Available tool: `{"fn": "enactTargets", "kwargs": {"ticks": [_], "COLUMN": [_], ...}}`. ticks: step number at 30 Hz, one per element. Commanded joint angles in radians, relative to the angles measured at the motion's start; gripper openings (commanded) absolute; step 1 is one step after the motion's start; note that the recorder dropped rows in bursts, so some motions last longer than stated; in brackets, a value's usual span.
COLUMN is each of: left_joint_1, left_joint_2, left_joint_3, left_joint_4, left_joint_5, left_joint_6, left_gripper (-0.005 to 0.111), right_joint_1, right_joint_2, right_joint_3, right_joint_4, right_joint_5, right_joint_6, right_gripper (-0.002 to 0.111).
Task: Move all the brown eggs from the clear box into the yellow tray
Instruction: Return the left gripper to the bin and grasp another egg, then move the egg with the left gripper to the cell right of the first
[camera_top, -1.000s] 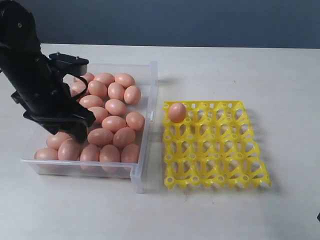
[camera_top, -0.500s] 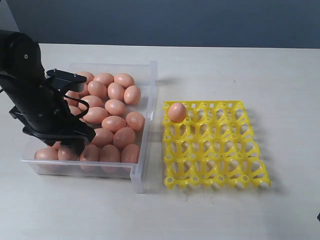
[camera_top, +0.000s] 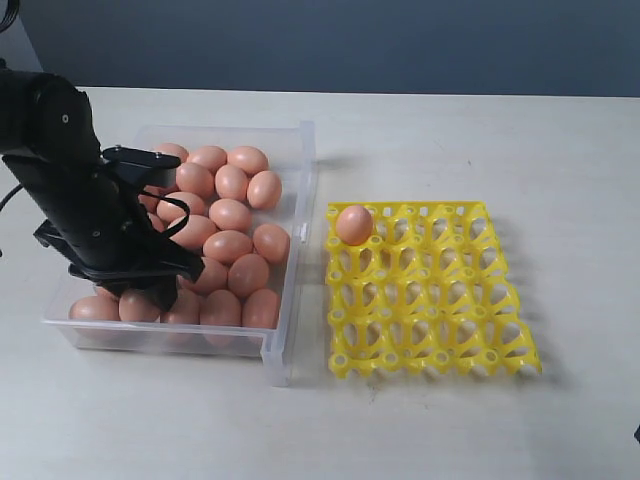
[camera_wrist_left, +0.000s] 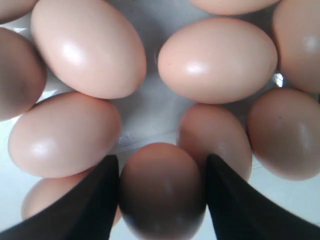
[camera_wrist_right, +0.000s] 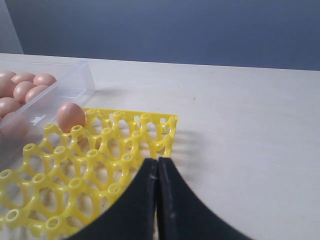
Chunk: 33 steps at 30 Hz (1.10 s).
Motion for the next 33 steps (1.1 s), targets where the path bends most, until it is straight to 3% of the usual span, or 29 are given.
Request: {"fn": "enactTargets", "kwargs": {"ticks": [1,6,16,22,27,33], "left_joint_1": [-0.006,-0.006,-0.006,-0.006,-0.006,-0.029], "left_joint_2": [0.026,0.027,-0.057,-0.112,-0.135,-0.136], "left_joint_3": [0.007,0.007,-0.037,-0.048,-0.048,-0.048], "left_joint_4": [-0.017,-0.019,-0.019,-0.045,-0.344,-0.963], "left_joint_5": [0.010,0.006,-0.006,-0.112,-0.203,-0.234], "left_joint_6": [0.016,0.029,0.050,0.082,0.364,0.911], "left_gripper": [0.033,0.032,0.020,0.019,0.019,0.019], "right_joint_1": [0.001,0.001,0.001,0.001,0.001,0.001], "right_joint_2": [0.000,0.000,0.000,0.000,0.000,0.000], "right_joint_3": [-0.003,-0.003,-0.003,-0.003,-0.003,-0.003], "right_joint_4": [-0.002,-0.002,-0.002,-0.002,-0.002,-0.002], "right_joint_5": [-0.010,-0.010,-0.010,-0.010,-0.010,-0.010], "right_joint_6": [0.000,0.000,0.000,0.000,0.000,0.000], "right_gripper": [0.001,0.001,0.001,0.001,0.001,0.001]}}
